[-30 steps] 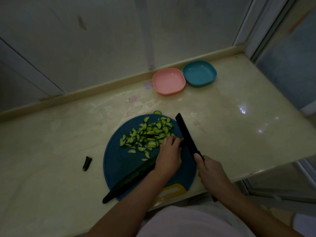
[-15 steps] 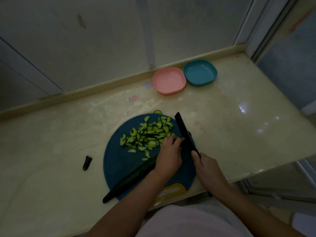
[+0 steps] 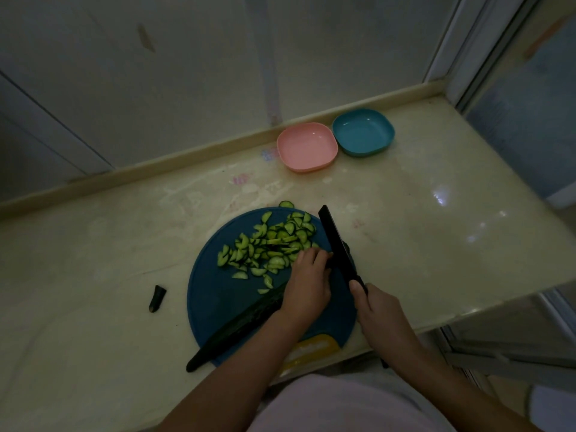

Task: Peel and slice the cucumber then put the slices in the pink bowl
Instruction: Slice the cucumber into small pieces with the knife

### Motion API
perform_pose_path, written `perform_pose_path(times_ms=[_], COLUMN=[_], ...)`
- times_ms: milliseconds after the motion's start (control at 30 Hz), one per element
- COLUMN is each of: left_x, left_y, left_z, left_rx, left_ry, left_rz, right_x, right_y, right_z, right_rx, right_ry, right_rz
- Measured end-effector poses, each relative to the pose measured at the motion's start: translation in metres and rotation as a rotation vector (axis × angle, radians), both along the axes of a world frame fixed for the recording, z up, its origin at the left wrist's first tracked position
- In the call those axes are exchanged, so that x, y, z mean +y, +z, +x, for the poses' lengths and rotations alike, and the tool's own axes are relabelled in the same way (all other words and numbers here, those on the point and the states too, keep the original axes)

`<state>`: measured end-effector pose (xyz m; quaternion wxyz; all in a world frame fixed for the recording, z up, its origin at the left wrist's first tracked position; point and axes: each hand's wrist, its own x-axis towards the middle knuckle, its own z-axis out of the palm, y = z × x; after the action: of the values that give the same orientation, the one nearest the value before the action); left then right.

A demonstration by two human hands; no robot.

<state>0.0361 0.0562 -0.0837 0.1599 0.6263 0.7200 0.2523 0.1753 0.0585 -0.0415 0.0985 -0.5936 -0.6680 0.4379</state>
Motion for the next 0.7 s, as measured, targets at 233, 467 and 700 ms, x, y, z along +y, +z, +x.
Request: perform_pose_path(times_ms=[233,467,700], left_x=[0.001,0.0,0.001], left_y=[0.0,0.001,0.001], left_z=[0.0,0.0,0.0], left_rx=[0.007,0.005,-0.003], left_ry=[0.003,0.001,0.004], left_rz=[-0.012,-0.014,-0.02], right_x=[-0.002,0.01,0.004], right_y=[-0.002,-0.006,0.002], right_z=[-0.004,-0.012,-0.003], right_rx=[-0.072,-0.067,-0.052], right_ry=[0.013,0.02,0.027], right_rz=[0.016,-0.002,0.006])
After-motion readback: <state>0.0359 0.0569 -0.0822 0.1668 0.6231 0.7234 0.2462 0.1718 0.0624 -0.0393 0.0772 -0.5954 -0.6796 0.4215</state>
